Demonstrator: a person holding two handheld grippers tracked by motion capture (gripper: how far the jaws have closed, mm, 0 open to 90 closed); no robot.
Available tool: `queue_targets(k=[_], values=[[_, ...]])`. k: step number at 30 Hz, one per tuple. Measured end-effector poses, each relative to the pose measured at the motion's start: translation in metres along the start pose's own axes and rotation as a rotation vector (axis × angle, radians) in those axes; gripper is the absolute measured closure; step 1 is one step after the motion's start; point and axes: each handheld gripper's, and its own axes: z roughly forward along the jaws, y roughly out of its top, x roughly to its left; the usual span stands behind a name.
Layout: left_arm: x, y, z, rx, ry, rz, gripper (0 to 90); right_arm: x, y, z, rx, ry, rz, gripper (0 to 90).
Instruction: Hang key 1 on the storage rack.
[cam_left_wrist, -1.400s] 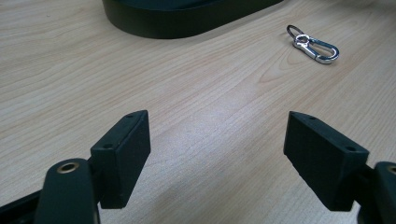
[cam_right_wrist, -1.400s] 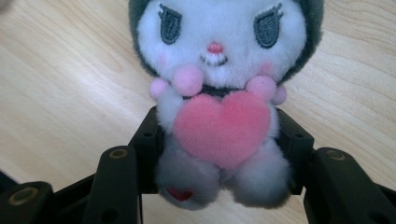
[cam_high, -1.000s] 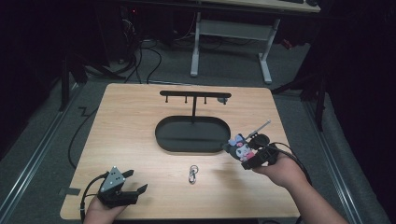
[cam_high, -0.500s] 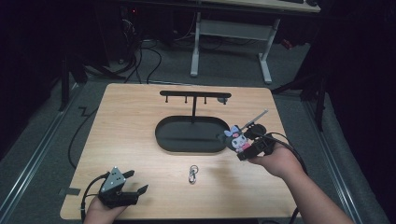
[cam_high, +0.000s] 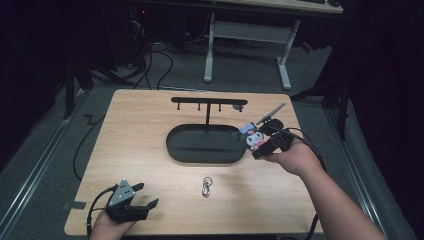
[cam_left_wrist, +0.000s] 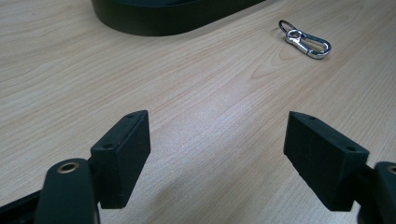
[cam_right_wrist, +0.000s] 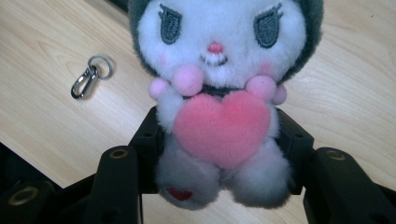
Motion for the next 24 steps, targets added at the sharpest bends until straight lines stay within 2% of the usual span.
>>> queue_targets(k=[9, 20, 22, 24], values=[[0.0, 0.0, 0.0, 0.006, -0.007, 0.006, 23.5, -0.005, 0.018, -0.017, -0.007, -0.007, 0.017, 48.5], [0.0, 0.0, 0.001, 0.01, -0.016, 0.007, 23.6, -0.004, 0.029, -0.024, -0.004, -0.016, 0.003, 48.5], [0.0, 0.0, 0.001, 0.011, -0.017, 0.007, 23.6, -0.003, 0.03, -0.026, -0.004, -0.021, 0.012, 48.5], [0.0, 0.0, 0.001, 0.011, -0.017, 0.007, 23.6, -0.004, 0.032, -0.028, -0.016, -0.018, 0.003, 48.5]])
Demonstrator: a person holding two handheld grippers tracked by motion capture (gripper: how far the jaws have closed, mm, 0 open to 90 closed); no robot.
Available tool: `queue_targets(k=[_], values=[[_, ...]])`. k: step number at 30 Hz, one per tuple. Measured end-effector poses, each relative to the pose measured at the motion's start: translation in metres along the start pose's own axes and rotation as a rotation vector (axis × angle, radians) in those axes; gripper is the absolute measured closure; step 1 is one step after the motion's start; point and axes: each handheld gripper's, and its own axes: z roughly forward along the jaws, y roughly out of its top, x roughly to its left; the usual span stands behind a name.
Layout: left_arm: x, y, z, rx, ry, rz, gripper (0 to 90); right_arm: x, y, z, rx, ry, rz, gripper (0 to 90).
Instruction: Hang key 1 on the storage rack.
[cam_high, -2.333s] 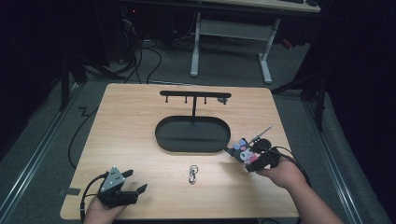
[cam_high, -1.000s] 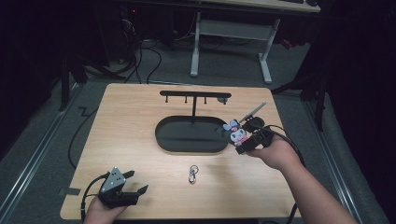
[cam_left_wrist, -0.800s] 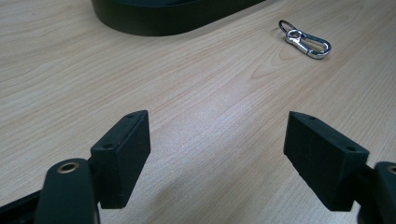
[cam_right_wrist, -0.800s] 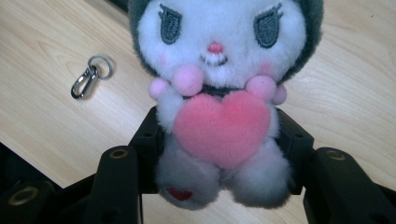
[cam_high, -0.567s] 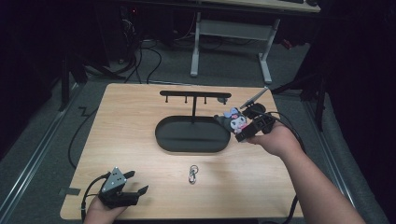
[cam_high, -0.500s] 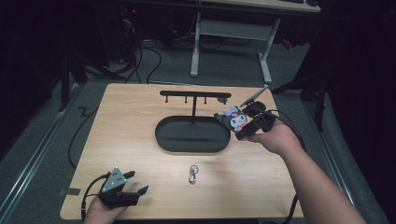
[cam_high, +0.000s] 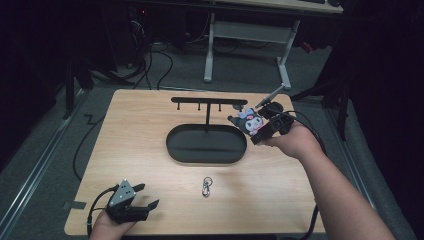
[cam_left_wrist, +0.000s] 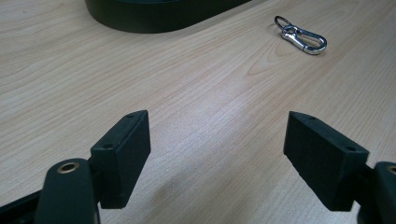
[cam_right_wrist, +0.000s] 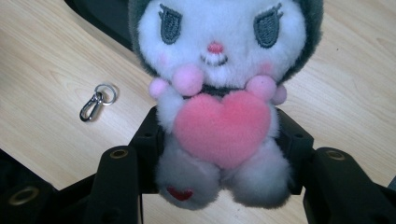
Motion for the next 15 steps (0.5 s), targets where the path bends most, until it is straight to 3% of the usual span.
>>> queue_targets(k=[15], values=[[0.001, -0.001, 0.0, 0.006, -0.003, 0.004, 23.6, 0.0, 0.025, -0.01, -0.035, -0.043, 0.004, 48.5]])
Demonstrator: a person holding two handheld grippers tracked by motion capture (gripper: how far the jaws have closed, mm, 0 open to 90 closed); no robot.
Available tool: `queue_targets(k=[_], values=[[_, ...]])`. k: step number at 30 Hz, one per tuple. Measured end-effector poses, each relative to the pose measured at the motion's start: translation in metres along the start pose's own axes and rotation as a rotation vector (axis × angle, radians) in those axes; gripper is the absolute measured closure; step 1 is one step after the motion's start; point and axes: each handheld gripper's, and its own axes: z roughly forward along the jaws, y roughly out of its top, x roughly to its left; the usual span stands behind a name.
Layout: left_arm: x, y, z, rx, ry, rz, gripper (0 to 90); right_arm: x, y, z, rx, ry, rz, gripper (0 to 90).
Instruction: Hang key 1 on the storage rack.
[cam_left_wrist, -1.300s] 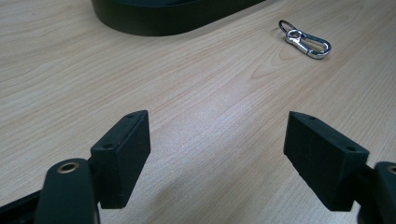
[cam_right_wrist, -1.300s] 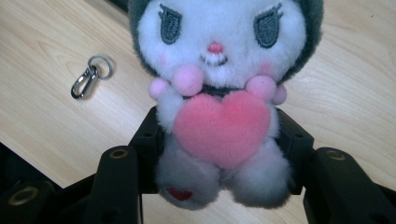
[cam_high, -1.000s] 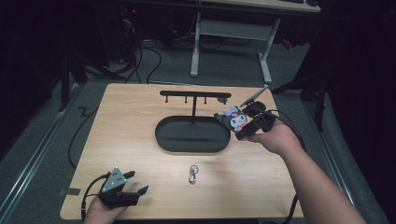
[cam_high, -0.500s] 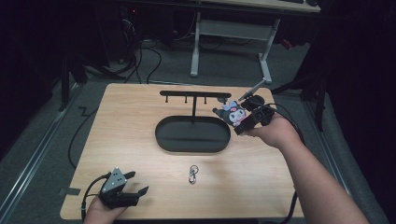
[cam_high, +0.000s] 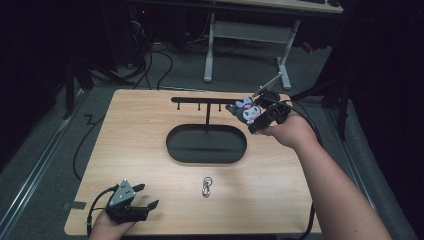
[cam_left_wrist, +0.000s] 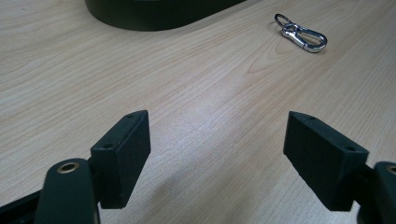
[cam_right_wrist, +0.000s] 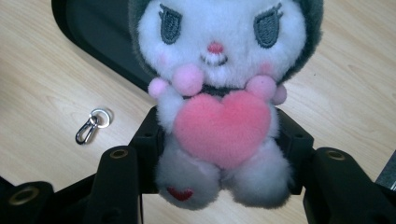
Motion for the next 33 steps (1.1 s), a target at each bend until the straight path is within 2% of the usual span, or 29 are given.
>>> queue_targets(k=[8, 15, 24, 27, 33], values=[[0.0, 0.0, 0.0, 0.0, -0.001, 0.001, 23.6, -0.005, 0.004, 0.0, -0.017, -0.027, 0.021, 48.5], [-0.001, 0.0, 0.002, 0.01, -0.004, 0.006, 23.7, -0.014, -0.004, 0.004, -0.044, -0.044, 0.041, 48.5], [-0.003, -0.001, 0.004, 0.023, -0.01, 0.014, 23.7, -0.021, -0.027, 0.023, -0.009, -0.03, 0.049, 48.4], [-0.004, -0.001, 0.005, 0.032, -0.011, 0.017, 23.7, -0.021, -0.033, 0.036, 0.004, -0.029, 0.05, 48.3], [-0.004, -0.001, 0.006, 0.037, -0.014, 0.017, 23.8, -0.02, -0.035, 0.054, 0.009, -0.02, 0.042, 48.2]])
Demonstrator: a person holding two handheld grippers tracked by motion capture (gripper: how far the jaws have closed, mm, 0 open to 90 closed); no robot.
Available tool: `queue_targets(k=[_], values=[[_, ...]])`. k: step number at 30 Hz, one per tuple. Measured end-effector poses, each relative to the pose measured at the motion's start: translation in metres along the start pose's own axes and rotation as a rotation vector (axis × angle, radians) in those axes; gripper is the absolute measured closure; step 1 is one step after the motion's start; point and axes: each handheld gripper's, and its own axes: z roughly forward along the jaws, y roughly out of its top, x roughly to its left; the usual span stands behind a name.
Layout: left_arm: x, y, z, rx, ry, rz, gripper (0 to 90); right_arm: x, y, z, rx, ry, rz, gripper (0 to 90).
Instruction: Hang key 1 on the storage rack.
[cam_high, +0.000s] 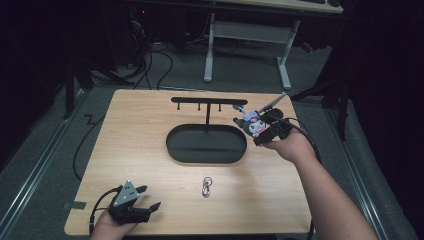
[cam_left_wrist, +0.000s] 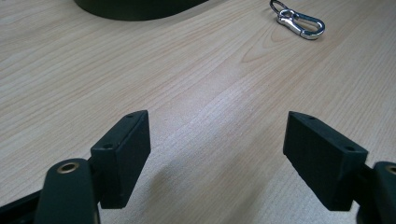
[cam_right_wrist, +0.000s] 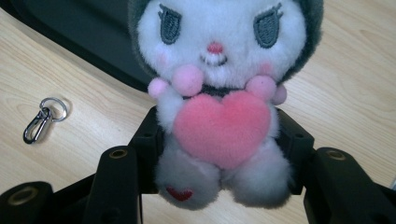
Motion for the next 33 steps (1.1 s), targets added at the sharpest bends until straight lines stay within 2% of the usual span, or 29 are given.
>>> queue_targets(k=[6, 10, 11, 14, 20, 26, 33], values=[[0.0, 0.0, 0.0, 0.005, -0.002, 0.002, 23.8, 0.004, 0.002, 0.022, -0.013, 0.003, 0.004, 47.3], [0.0, 0.0, 0.0, 0.007, -0.002, 0.004, 23.8, 0.006, 0.004, 0.028, -0.018, -0.002, 0.006, 46.7], [0.0, 0.0, 0.0, 0.008, -0.002, 0.004, 23.8, 0.007, 0.006, 0.031, -0.023, 0.002, 0.019, 46.2], [0.001, -0.001, 0.0, 0.01, -0.003, 0.003, 23.8, 0.007, 0.007, 0.034, -0.021, 0.001, 0.014, 45.0], [0.0, -0.001, 0.001, 0.008, -0.003, 0.006, 23.8, 0.007, 0.007, 0.041, -0.033, 0.007, 0.02, 33.0], [0.0, 0.0, 0.001, 0.014, -0.004, 0.009, 23.8, 0.008, 0.003, 0.039, -0.047, 0.024, 0.025, 32.6], [-0.001, 0.0, 0.002, 0.016, -0.006, 0.014, 23.8, 0.008, -0.012, 0.043, -0.064, 0.043, 0.029, 33.5]])
